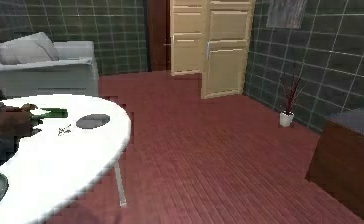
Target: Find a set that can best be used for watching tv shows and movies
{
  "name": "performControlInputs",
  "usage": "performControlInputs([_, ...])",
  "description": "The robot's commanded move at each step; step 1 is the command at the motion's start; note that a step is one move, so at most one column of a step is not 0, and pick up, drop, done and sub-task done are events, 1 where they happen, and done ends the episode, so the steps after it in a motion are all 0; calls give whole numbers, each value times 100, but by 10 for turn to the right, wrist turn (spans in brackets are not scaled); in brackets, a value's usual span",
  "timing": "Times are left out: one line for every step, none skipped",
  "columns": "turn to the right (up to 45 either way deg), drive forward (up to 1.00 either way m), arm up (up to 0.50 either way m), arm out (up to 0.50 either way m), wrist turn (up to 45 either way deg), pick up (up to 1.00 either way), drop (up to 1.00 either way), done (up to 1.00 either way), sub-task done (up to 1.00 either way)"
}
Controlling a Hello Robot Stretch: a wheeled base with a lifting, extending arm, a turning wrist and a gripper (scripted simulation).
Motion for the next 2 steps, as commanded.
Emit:
performControlInputs([0, 10, 0, 0, 0, 0, 0, 0, 0])
performControlInputs([450, 0, 0, 0, 0, 0, 0, 0, 0])
